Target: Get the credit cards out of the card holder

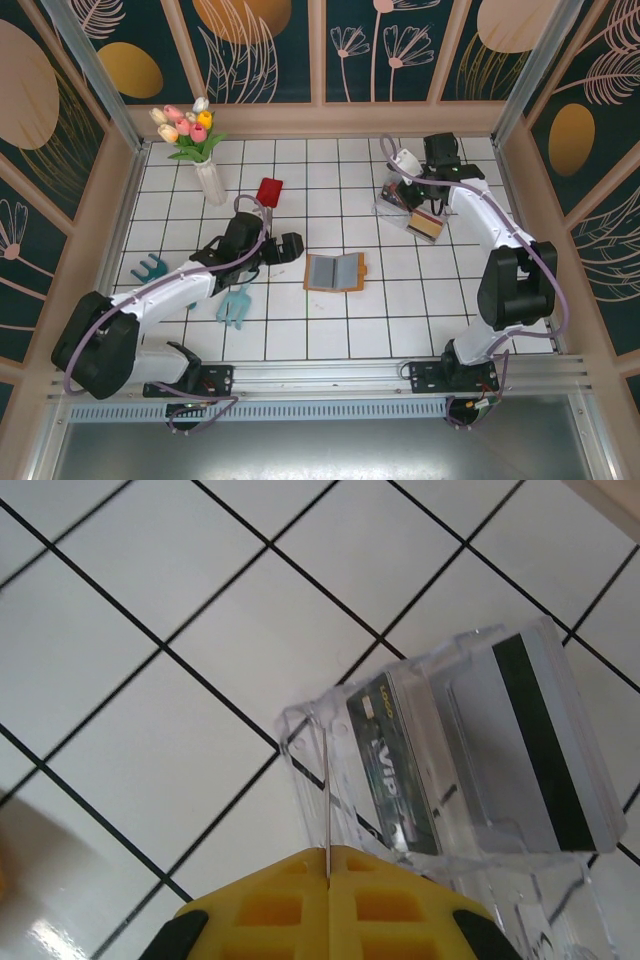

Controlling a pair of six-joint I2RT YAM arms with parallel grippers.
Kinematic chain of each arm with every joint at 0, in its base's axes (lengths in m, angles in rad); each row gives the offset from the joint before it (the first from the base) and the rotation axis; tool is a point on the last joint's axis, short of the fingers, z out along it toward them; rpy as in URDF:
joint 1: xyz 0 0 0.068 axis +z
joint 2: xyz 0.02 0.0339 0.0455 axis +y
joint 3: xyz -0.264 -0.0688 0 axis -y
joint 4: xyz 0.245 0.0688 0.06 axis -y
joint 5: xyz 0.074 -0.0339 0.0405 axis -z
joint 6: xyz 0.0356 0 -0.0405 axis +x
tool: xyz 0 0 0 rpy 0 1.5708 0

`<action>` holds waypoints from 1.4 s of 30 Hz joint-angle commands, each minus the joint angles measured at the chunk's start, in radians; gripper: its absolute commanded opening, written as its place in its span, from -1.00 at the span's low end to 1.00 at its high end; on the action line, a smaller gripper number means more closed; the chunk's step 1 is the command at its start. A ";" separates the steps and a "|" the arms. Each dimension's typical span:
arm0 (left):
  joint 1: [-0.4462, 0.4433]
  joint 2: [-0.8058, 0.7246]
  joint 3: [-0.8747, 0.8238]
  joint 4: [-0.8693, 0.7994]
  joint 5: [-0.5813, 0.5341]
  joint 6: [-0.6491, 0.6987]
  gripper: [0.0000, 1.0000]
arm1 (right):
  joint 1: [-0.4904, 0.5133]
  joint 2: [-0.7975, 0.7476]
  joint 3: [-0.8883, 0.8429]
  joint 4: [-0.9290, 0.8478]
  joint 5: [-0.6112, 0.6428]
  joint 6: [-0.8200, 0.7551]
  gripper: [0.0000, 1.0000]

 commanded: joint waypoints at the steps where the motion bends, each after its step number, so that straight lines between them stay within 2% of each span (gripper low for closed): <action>1: 0.005 0.018 0.021 -0.019 0.026 0.016 0.97 | -0.005 0.017 0.009 -0.059 0.092 -0.063 -1.00; 4: 0.006 0.025 0.019 -0.012 0.031 0.010 0.97 | -0.004 0.032 0.000 -0.072 0.178 -0.079 -1.00; 11: 0.006 0.052 0.038 -0.017 0.047 0.001 0.97 | -0.007 0.034 -0.043 -0.077 0.194 -0.128 -1.00; 19: 0.005 0.066 0.055 -0.020 0.059 -0.007 0.97 | -0.019 0.044 -0.073 -0.037 0.280 -0.167 -1.00; 33: 0.006 0.075 0.081 -0.024 0.087 -0.036 0.97 | -0.045 0.050 -0.105 0.028 0.330 -0.238 -1.00; 42: 0.005 0.117 0.096 -0.018 0.100 -0.037 0.97 | -0.044 0.049 -0.113 0.045 0.321 -0.276 -1.00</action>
